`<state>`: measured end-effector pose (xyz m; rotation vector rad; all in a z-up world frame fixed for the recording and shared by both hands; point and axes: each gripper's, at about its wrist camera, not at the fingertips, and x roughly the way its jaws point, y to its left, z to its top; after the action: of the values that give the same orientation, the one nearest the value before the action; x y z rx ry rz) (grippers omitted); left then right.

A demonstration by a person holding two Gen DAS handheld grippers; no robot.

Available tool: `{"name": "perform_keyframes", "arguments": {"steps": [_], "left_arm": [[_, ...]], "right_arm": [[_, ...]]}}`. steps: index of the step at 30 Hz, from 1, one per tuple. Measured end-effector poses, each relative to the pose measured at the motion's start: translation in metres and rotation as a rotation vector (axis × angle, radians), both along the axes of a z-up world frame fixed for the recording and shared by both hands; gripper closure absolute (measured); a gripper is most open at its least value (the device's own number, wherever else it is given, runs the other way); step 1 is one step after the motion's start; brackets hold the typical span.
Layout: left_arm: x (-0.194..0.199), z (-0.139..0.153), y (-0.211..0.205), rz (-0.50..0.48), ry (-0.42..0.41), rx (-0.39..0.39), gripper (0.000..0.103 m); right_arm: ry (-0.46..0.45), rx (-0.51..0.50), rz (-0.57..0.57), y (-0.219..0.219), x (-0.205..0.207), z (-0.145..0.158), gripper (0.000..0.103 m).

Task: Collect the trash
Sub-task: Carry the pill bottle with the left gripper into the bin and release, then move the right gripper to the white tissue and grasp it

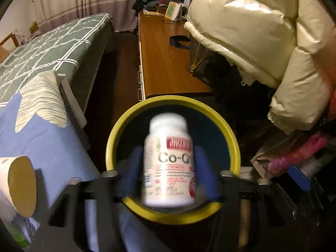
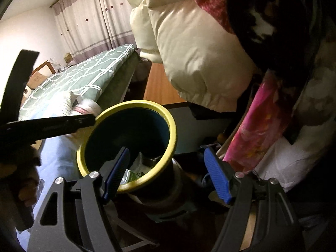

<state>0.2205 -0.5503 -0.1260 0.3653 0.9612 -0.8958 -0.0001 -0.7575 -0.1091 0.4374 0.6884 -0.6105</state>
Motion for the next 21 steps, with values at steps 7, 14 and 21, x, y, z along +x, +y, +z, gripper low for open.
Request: {"name": "perform_keyframes", "arguments": {"steps": [7,14,21], "left_arm": [[-0.018,0.045,0.062,0.093,-0.109,-0.119,0.011],[-0.054,0.092,0.217,0.296,-0.192,-0.255,0.005],[-0.082,0.112,0.385,0.605,-0.313,-0.22,0.005]], "right_arm": [[0.002,0.002,0.023,0.007,0.009,-0.001,0.033],[0.006,-0.005,0.113,0.04,0.027,0.004,0.032],[-0.002,-0.033,0.278,0.11,0.053,0.018,0.032]]}}
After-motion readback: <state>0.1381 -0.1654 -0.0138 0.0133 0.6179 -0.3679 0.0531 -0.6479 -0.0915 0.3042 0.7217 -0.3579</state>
